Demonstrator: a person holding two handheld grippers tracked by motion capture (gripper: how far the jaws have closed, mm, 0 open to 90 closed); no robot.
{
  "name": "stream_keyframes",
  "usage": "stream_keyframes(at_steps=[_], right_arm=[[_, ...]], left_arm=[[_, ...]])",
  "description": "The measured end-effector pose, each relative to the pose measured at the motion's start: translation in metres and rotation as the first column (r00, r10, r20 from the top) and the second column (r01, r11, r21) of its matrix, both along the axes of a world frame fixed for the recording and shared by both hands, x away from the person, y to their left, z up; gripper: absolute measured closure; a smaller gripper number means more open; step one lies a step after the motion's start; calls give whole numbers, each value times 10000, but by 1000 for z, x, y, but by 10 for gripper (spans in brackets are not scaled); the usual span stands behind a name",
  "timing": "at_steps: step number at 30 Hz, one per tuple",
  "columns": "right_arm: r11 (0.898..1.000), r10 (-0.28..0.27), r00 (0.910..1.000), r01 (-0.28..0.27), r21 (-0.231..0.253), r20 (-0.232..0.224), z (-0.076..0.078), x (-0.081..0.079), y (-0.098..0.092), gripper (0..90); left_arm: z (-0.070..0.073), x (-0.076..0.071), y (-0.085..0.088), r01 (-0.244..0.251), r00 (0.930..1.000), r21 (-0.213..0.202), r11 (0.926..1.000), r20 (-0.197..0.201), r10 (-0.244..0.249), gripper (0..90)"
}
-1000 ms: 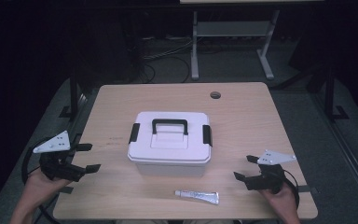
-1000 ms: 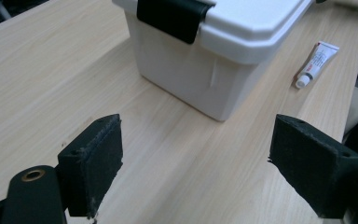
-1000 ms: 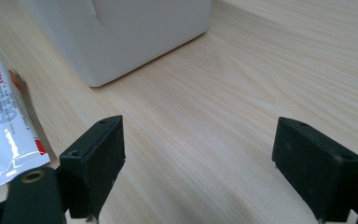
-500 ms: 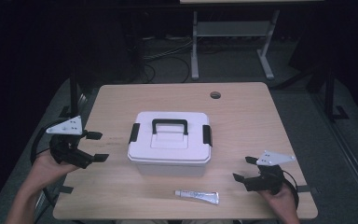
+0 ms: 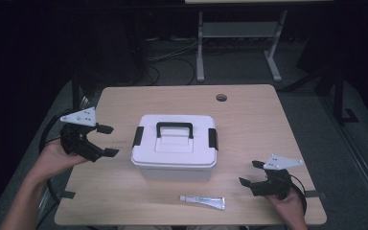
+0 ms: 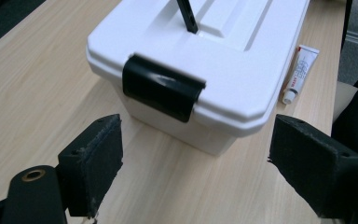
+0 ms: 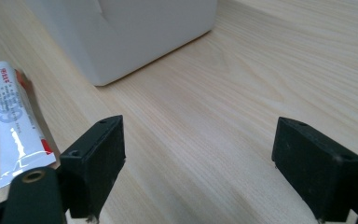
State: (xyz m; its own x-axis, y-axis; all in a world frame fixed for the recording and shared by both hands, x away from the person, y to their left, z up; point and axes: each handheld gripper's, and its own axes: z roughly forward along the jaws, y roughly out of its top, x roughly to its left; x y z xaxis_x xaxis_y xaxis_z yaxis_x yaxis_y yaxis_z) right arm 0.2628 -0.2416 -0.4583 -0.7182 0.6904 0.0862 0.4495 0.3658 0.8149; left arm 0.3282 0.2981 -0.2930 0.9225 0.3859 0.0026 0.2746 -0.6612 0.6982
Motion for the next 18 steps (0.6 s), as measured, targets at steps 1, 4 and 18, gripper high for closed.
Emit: stream_keyframes(at_steps=[1, 4, 18], right_arm=[[10000, 12, 10000, -12, 2, 13, 0, 0, 0, 167], [10000, -36, 10000, 36, 32, 29, 1, -1, 0, 167], [9995, -81, 10000, 80, 301, 23, 0, -3, -7, 168]], left_arm=[[1, 2, -2, 75, 10000, 67, 9999, -26, -74, 164], [4, 6, -9, 194, 9998, 180, 9997, -60, -193, 164], [17, 25, -41, 738, 9970, 656, 9951, -284, -721, 165]])
